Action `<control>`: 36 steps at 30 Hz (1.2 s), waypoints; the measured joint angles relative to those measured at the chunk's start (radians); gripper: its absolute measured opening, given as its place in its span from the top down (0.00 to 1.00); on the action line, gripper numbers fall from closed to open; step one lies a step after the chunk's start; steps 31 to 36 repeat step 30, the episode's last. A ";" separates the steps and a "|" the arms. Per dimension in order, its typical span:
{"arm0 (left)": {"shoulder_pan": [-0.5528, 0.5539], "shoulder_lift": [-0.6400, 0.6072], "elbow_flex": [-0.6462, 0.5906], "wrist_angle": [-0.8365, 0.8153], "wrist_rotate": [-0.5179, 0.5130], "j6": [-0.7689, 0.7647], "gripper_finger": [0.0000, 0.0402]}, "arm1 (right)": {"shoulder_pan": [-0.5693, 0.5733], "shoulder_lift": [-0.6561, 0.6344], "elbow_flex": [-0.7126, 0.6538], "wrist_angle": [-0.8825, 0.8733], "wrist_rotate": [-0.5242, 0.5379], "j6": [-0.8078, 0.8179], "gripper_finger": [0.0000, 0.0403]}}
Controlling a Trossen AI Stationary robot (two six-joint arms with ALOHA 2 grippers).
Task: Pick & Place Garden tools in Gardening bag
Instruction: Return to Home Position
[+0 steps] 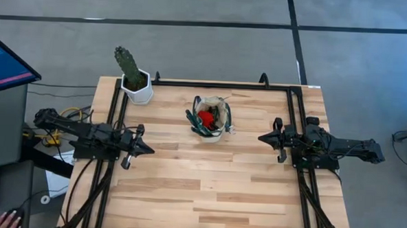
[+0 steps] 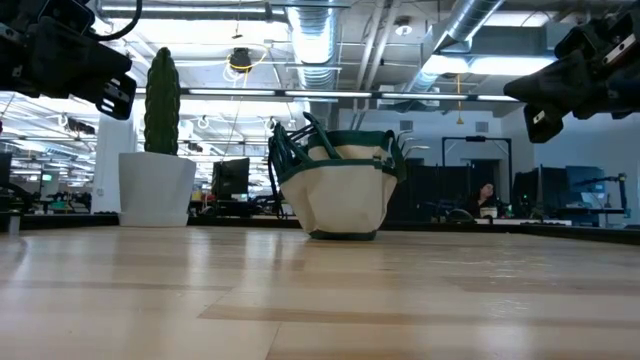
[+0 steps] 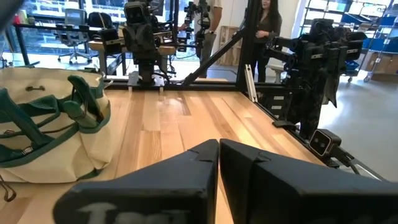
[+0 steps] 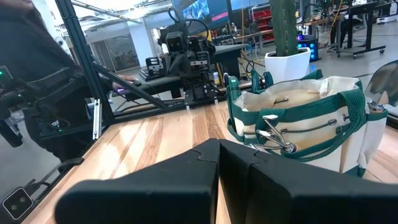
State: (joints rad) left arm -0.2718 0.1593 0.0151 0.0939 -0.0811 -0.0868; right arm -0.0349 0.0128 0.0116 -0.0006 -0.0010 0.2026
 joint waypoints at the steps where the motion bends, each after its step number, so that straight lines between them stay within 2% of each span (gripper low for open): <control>1: 0.000 0.000 0.000 0.001 0.000 0.000 0.99 | 0.000 0.000 0.000 0.000 0.000 0.000 1.00; 36: 0.000 0.000 0.000 0.020 0.000 0.000 0.99 | -0.001 0.000 0.000 0.000 0.000 0.000 1.00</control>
